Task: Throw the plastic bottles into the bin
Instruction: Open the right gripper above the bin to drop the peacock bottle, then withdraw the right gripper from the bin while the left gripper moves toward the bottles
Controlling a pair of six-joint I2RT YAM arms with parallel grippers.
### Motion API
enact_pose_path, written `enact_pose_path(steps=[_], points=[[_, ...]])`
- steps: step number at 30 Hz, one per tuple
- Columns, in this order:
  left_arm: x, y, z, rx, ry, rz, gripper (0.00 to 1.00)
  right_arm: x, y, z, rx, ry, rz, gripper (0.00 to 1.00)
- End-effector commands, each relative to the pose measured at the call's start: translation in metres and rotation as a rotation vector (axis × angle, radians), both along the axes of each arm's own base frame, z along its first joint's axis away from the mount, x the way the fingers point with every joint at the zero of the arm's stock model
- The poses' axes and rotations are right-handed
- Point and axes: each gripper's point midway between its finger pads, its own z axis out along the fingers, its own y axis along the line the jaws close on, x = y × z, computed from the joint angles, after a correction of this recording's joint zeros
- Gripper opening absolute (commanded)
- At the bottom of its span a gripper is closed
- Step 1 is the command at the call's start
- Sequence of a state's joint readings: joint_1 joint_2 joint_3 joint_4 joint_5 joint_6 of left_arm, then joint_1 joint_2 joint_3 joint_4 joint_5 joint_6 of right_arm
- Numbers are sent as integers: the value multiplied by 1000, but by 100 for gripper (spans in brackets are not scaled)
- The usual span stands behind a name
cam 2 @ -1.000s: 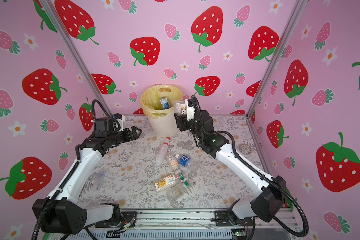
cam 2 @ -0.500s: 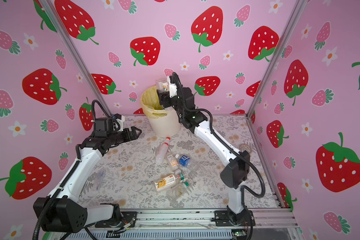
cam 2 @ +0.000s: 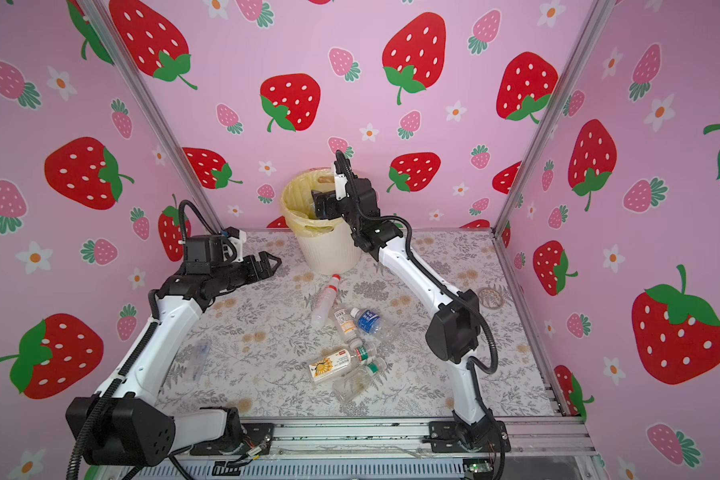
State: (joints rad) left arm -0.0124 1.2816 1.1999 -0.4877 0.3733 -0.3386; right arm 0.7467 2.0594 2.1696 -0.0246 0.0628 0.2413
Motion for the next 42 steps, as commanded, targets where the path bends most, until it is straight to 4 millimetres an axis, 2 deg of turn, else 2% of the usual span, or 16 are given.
enact_pose_path(steps=[1, 8, 14, 19, 27, 34, 38, 42], points=[[-3, 1, 9, -14, -31, -2, 99, -23, -22, 64, 85, -104, 2, 99], [-3, 3, 9, -10, -37, 5, 99, -42, -31, 57, 79, -72, 36, 99], [-2, 3, 7, -7, -32, 5, 99, -60, -47, 55, 68, -58, 39, 99], [-1, 3, 6, -8, -30, 3, 99, -78, -64, 45, 50, -33, 36, 99], [0, 2, 0, -8, -23, -5, 99, -104, -92, 5, 12, 46, 20, 99], [-2, -12, -3, 7, -39, -54, 99, -127, -119, -31, -19, 104, -10, 99], [-10, -22, -2, 74, -34, -71, 99, -139, -133, -54, -47, 139, -25, 99], [-26, -39, 2, 76, -35, -121, 99, -147, -142, -83, -78, 195, -33, 99]])
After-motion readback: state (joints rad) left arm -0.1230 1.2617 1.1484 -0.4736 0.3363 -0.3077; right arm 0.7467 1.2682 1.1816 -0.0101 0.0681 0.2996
